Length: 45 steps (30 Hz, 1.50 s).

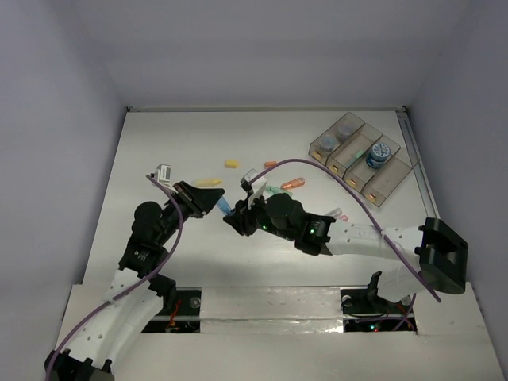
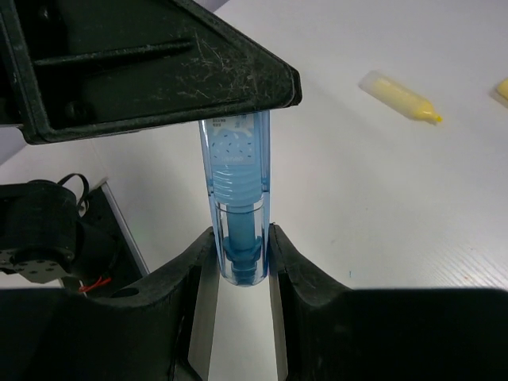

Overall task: Sort the stationery into containers
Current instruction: Close the pen cap on the pen, then place the pen in the storage box.

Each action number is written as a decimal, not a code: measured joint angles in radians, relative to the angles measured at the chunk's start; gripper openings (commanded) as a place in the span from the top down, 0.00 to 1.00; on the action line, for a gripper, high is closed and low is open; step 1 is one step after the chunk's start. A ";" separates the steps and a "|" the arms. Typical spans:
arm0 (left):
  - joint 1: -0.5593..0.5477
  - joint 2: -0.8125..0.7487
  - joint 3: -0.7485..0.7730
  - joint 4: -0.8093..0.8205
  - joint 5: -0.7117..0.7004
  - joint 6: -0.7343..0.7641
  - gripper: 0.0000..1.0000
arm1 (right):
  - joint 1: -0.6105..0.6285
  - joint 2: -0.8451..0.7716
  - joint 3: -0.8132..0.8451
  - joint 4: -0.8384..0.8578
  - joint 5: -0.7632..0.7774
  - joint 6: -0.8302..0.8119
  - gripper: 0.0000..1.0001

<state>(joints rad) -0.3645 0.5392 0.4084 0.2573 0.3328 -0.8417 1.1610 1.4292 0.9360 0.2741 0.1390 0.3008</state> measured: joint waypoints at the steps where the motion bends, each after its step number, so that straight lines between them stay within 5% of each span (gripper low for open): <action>1: 0.000 -0.001 -0.005 0.004 -0.001 -0.008 1.00 | 0.003 0.000 -0.009 0.016 0.008 0.003 1.00; 25: -0.110 0.015 -0.008 0.021 -0.159 0.021 1.00 | 0.013 0.014 0.053 -0.081 0.078 -0.073 1.00; 45: -0.151 0.004 -0.068 0.213 -0.288 -0.029 1.00 | -0.028 0.035 0.215 -0.248 0.020 -0.168 1.00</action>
<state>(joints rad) -0.5159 0.5434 0.3401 0.4706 0.0444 -0.8711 1.1332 1.4643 1.1511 0.0257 0.1593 0.1329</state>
